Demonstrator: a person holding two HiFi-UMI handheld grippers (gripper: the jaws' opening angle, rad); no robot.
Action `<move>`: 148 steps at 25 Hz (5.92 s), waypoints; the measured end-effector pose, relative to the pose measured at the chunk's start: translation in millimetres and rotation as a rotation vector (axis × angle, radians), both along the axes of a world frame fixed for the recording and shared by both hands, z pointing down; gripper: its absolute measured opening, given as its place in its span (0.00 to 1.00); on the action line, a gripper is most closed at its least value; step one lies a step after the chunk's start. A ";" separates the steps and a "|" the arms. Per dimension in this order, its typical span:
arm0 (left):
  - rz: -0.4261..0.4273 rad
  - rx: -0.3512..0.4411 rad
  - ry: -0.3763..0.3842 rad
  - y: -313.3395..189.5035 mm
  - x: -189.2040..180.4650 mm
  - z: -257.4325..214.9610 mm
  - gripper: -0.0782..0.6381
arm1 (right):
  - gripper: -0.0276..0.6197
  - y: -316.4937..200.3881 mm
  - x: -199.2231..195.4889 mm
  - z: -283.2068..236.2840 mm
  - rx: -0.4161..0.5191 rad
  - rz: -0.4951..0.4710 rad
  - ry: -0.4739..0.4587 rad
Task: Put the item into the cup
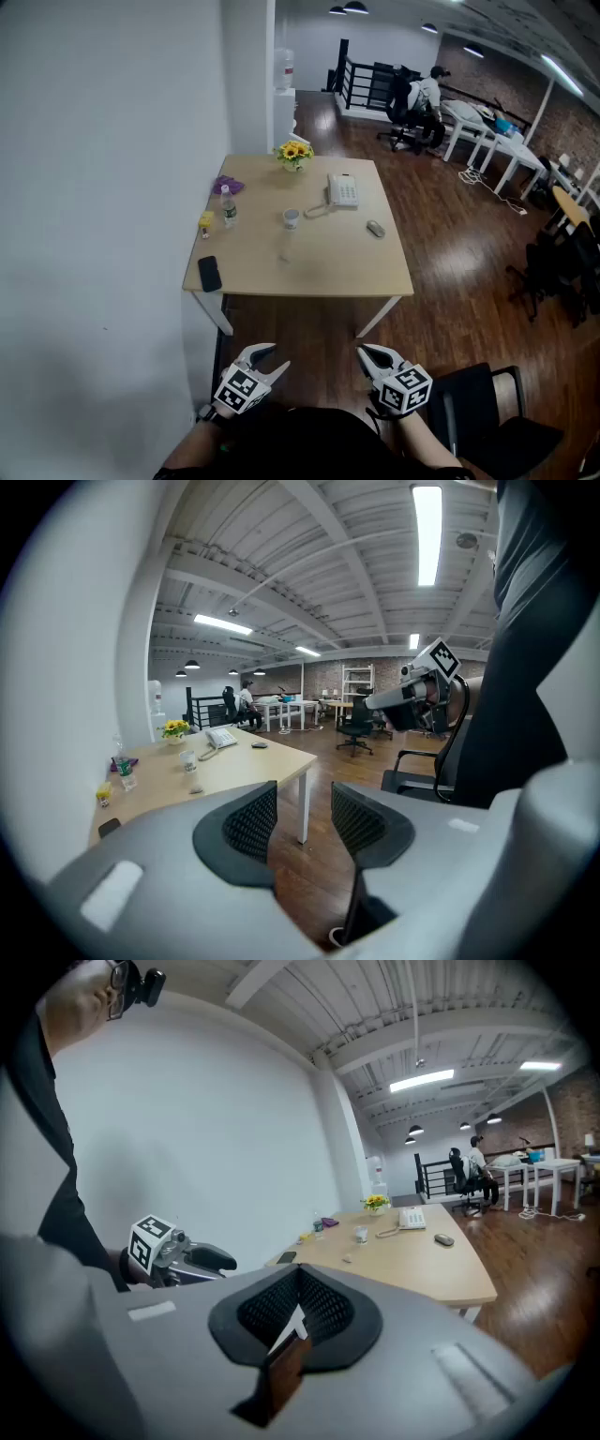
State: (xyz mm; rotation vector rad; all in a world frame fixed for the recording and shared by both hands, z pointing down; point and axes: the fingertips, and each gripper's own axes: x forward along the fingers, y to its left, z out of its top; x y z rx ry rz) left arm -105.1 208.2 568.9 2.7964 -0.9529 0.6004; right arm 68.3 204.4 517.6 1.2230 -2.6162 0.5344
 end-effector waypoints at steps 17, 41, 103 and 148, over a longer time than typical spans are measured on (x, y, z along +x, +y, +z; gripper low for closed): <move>-0.017 -0.032 0.014 -19.5 -6.0 12.8 0.36 | 0.05 -17.7 -5.7 2.4 -0.011 0.001 -0.028; -0.182 -0.066 -0.115 -286.8 24.0 42.7 0.35 | 0.05 -285.9 10.2 2.0 0.065 -0.234 -0.004; 0.034 -0.170 -0.533 -647.7 12.5 177.2 0.15 | 0.05 -424.2 64.4 32.5 -0.149 0.118 -0.017; -0.229 -0.162 0.102 -358.0 65.7 -4.4 0.33 | 0.05 -378.5 43.4 34.6 -0.092 -0.210 -0.054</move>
